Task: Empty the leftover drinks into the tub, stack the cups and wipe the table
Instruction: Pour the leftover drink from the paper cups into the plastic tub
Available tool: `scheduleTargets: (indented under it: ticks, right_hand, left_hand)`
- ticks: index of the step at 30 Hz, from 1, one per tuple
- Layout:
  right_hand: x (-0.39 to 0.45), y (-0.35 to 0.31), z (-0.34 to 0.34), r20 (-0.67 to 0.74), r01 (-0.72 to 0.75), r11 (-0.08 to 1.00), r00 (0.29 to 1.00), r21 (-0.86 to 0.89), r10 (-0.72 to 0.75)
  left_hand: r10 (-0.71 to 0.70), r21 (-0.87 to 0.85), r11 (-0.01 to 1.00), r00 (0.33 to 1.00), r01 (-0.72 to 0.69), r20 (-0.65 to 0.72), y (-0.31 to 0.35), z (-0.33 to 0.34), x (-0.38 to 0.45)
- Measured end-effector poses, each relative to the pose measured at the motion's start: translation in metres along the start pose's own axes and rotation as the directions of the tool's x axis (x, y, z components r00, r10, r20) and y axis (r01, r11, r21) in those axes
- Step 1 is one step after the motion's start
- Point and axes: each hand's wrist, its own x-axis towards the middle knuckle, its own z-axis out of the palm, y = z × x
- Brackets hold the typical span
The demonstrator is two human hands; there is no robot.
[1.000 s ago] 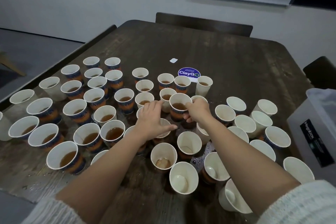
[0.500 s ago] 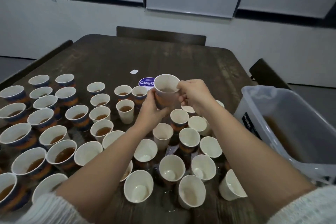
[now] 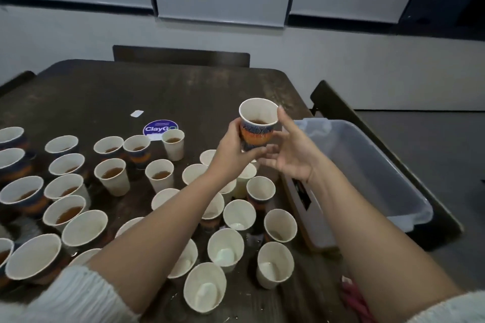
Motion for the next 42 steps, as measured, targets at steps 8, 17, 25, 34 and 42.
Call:
scheduleTargets:
  ticks: [8,17,25,34,42]
  right_hand:
    - [-0.023,-0.015,-0.076,-0.161,0.093,0.993,0.984,0.076,-0.080]
    - [-0.013,0.000,-0.156,-0.407,0.202,0.955,0.871,-0.215,-0.276]
    - [-0.004,0.011,-0.186,-0.485,0.150,0.936,0.822,-0.319,-0.297]
    - [0.000,0.019,-0.193,-0.504,0.154,0.888,0.775,-0.434,-0.381]
    - [0.006,0.023,-0.197,-0.502,0.140,0.841,0.747,-0.522,-0.436]
  left_hand:
    - [0.020,-0.012,1.000,0.995,-0.019,0.095,0.024,0.084,0.019]
    - [-0.169,0.406,0.913,0.946,0.044,0.277,-0.007,0.137,0.012]
    - [-0.175,0.374,0.924,0.960,0.082,0.221,-0.015,0.148,0.001]
    - [-0.162,0.293,0.951,0.969,0.102,0.189,-0.018,0.151,-0.003]
    - [-0.164,0.218,0.968,0.972,0.125,0.168,-0.019,0.154,-0.004]
